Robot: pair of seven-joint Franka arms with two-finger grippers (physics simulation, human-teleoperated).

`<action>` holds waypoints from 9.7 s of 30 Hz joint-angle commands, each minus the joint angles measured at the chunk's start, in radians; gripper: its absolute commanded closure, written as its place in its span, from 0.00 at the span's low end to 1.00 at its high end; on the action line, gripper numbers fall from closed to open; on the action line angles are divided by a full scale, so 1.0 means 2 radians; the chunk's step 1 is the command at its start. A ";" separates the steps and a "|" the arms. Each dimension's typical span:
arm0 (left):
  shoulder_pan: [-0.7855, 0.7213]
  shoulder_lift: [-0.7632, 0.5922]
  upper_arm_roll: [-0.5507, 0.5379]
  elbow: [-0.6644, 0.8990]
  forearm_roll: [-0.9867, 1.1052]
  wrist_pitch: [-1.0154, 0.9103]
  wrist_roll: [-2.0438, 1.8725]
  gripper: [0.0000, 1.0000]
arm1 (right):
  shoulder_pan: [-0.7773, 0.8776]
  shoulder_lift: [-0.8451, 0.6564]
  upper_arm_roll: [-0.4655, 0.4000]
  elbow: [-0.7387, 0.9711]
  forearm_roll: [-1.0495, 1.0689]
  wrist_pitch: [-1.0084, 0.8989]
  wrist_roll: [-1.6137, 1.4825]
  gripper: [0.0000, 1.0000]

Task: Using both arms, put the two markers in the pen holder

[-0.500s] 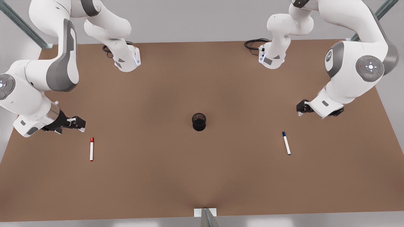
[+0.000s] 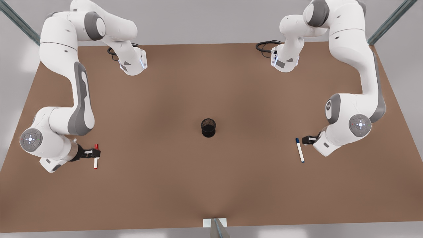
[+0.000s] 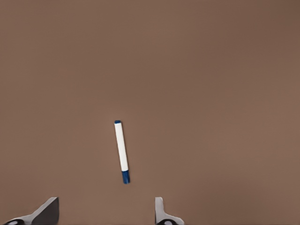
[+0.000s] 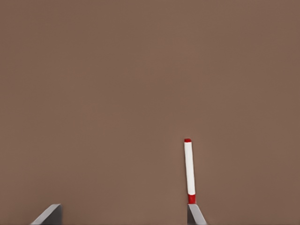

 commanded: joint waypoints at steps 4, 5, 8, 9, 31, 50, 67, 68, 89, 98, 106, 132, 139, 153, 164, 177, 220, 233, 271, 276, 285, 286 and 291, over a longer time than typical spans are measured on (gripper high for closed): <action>0.012 0.028 0.000 -0.031 0.000 0.142 -0.118 0.33 | 0.001 0.052 0.012 -0.022 0.000 0.120 -0.012 0.00; 0.013 0.037 0.000 -0.032 -0.001 0.146 -0.119 0.33 | -0.002 0.059 0.012 -0.028 0.000 0.124 -0.011 0.00; 0.024 0.048 0.000 -0.053 -0.001 0.173 -0.119 0.33 | -0.030 0.058 0.012 -0.092 -0.001 0.190 -0.019 0.00; 0.025 0.055 0.000 -0.053 -0.001 0.173 -0.118 0.33 | -0.035 0.058 0.012 -0.099 -0.001 0.193 -0.023 0.00; 0.031 0.131 -0.001 -0.056 -0.008 0.219 -0.085 0.43 | -0.091 0.101 0.009 -0.129 -0.003 0.258 -0.133 0.29; 0.029 0.153 0.000 -0.053 -0.004 0.228 -0.040 0.55 | -0.098 0.092 0.012 -0.151 -0.003 0.259 -0.139 0.48; 0.028 0.158 -0.001 -0.053 -0.005 0.234 -0.042 0.63 | -0.097 0.094 0.012 -0.147 -0.002 0.258 -0.137 0.59; 0.028 0.158 -0.001 -0.053 -0.005 0.234 -0.042 0.64 | -0.097 0.093 0.012 -0.147 -0.002 0.258 -0.137 0.60; 0.024 0.137 -0.002 -0.048 -0.006 0.229 0.003 0.74 | -0.120 0.022 0.186 -0.100 0.000 0.187 -0.073 0.75; 0.027 0.055 -0.017 -0.046 -0.071 0.158 0.217 0.75 | -0.091 0.029 0.332 -0.116 -0.003 0.292 -0.041 0.75; 0.031 0.013 -0.043 -0.020 -0.118 0.036 0.326 0.76 | -0.006 0.037 0.364 -0.145 0.000 0.458 -0.039 0.75; 0.067 0.015 -0.066 0.029 -0.445 -0.182 1.101 0.79 | 0.055 0.091 0.356 -0.330 -0.049 0.818 -0.017 0.77; 0.064 0.015 -0.067 0.027 -0.450 -0.185 1.117 0.79 | 0.054 0.104 0.349 -0.332 -0.064 0.818 -0.017 0.76; 0.028 0.017 -0.068 0.027 -0.474 -0.157 1.070 0.79 | 0.005 0.042 0.362 -0.274 -0.063 0.652 -0.012 0.00; -0.075 0.013 -0.069 0.013 -0.515 -0.038 0.919 0.79 | 0.065 -0.202 -0.017 -0.048 -0.014 -0.097 0.058 0.00; -0.199 0.027 -0.070 0.009 -0.563 0.153 0.832 0.79 | 0.072 -0.152 -0.015 0.022 -0.010 -0.119 0.083 0.00; -0.240 0.053 -0.067 -0.050 -0.582 0.243 0.871 0.75 | 0.068 -0.152 -0.014 0.021 -0.009 -0.123 0.074 0.00; -0.255 0.051 -0.069 -0.053 -0.585 0.255 0.866 0.74 | 0.067 -0.151 -0.014 0.021 -0.009 -0.124 0.063 0.00; -0.237 0.015 0.140 0.067 -0.244 -0.057 0.143 0.00 | 0.066 -0.152 -0.017 0.048 -0.005 -0.128 0.053 0.00; -0.142 -0.095 0.068 0.109 -0.018 -0.146 -0.027 0.00 | 0.065 -0.152 -0.016 0.046 -0.016 -0.133 0.056 0.00; -0.080 -0.119 0.002 0.112 0.020 -0.166 -0.097 0.00 | 0.071 -0.153 -0.014 0.045 -0.013 -0.135 0.053 0.00; -0.079 -0.116 0.002 0.112 0.020 -0.165 -0.098 0.00 | 0.071 -0.153 -0.014 0.045 -0.013 -0.135 0.053 0.00; -0.078 -0.113 -0.001 0.112 0.020 -0.165 -0.099 0.00 | 0.069 -0.153 -0.014 0.045 -0.013 -0.136 0.053 0.00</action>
